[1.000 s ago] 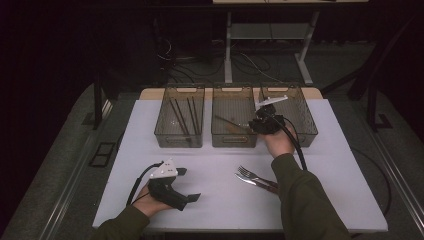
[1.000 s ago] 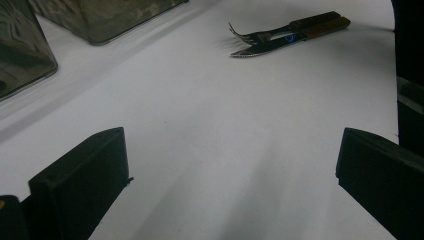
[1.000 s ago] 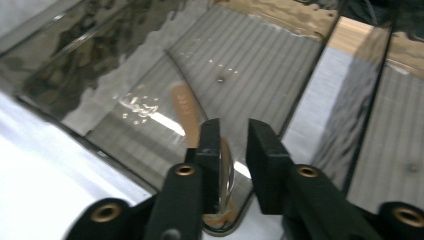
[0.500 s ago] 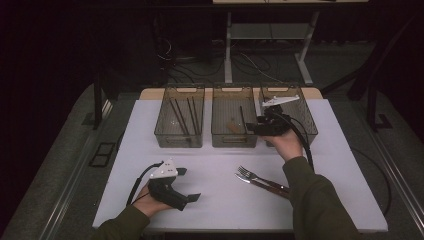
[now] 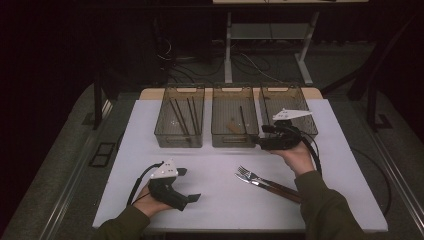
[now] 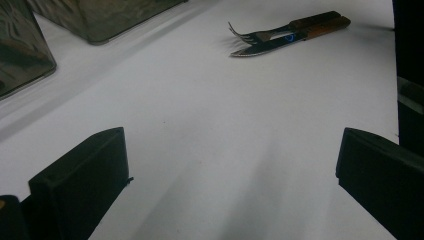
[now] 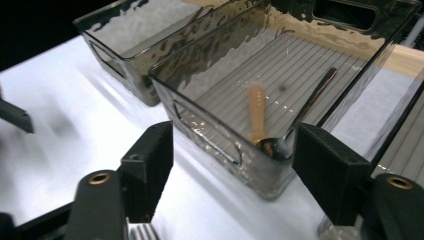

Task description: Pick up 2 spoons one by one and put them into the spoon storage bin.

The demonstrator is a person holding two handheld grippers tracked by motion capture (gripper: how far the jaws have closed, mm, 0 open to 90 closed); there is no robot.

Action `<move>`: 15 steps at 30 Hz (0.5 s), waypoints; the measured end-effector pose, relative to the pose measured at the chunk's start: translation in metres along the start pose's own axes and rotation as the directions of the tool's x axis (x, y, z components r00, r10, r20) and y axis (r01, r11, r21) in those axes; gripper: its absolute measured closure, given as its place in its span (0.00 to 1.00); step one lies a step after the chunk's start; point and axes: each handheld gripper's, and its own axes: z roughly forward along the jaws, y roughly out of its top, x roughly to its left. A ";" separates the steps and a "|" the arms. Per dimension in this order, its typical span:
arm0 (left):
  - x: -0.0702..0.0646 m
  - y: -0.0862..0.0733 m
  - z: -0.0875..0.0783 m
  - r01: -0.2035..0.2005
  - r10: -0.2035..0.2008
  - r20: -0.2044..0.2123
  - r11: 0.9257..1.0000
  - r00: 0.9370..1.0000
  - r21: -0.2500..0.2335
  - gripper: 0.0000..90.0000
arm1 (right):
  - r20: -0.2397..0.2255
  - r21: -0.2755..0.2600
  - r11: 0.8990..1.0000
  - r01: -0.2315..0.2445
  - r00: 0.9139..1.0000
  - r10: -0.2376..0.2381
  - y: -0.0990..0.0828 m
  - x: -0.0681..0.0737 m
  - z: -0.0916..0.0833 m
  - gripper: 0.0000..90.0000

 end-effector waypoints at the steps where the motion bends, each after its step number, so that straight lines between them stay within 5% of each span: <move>1: 0.000 0.000 0.000 0.001 -0.001 0.000 1.000 1.000 0.000 0.00 | -0.001 -0.007 1.000 -0.002 1.000 0.002 -0.002 0.000 -0.001 0.32; 15: 0.000 0.000 -0.001 0.001 -0.001 -0.002 1.000 1.000 -0.001 0.00 | -0.036 -0.010 0.999 0.036 0.999 -0.037 -0.036 -0.003 -0.026 0.32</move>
